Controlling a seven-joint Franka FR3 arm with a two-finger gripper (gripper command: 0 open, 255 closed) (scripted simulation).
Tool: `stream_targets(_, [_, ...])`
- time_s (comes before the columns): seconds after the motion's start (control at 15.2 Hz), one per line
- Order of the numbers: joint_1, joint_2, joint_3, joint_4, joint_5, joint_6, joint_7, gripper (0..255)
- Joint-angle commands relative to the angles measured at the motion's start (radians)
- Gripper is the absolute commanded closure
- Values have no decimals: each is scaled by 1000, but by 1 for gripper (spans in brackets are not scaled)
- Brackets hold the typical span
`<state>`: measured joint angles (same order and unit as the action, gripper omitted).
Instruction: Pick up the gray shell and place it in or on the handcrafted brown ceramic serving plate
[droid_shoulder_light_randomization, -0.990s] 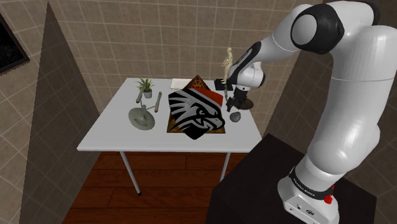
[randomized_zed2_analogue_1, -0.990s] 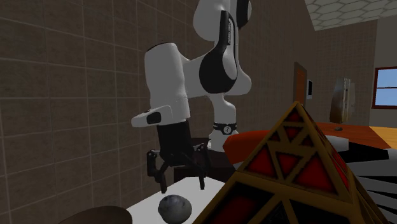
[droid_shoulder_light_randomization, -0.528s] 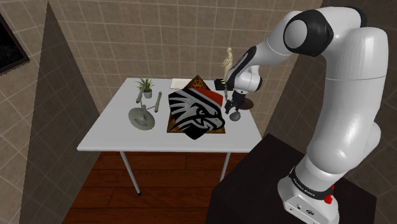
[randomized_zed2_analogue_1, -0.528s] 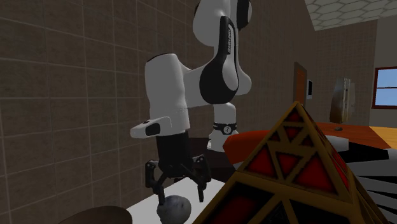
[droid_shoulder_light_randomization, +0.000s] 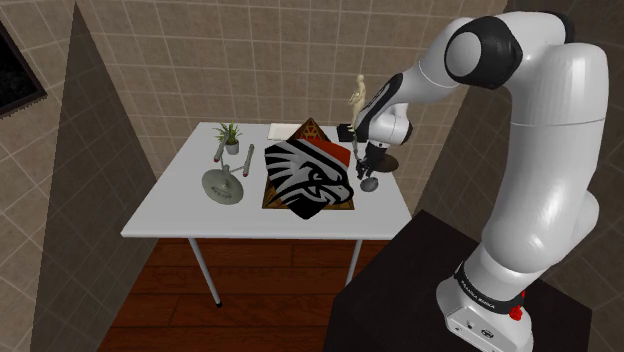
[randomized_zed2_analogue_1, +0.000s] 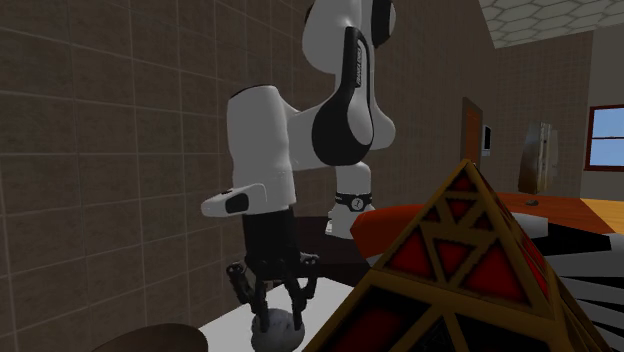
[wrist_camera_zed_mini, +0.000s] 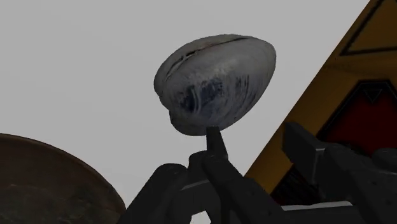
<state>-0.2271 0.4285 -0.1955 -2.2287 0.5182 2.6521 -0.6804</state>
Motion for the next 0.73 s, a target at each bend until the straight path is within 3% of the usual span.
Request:
stream_targets(0.0, [0, 13, 5, -5, 3, -33, -2, 255])
stream_targets(0.4, [-16, 0, -5, -13, -1, -42, -21, 255])
stream_targets(0.46, [-10, -13, -3, -3, -1, -6, -16, 255])
stream_targets(0.53, [-10, -13, -3, -3, -1, -6, -16, 0])
stream_targets(0.66, [-114, -4, 11, 48, 34, -163, -130, 0])
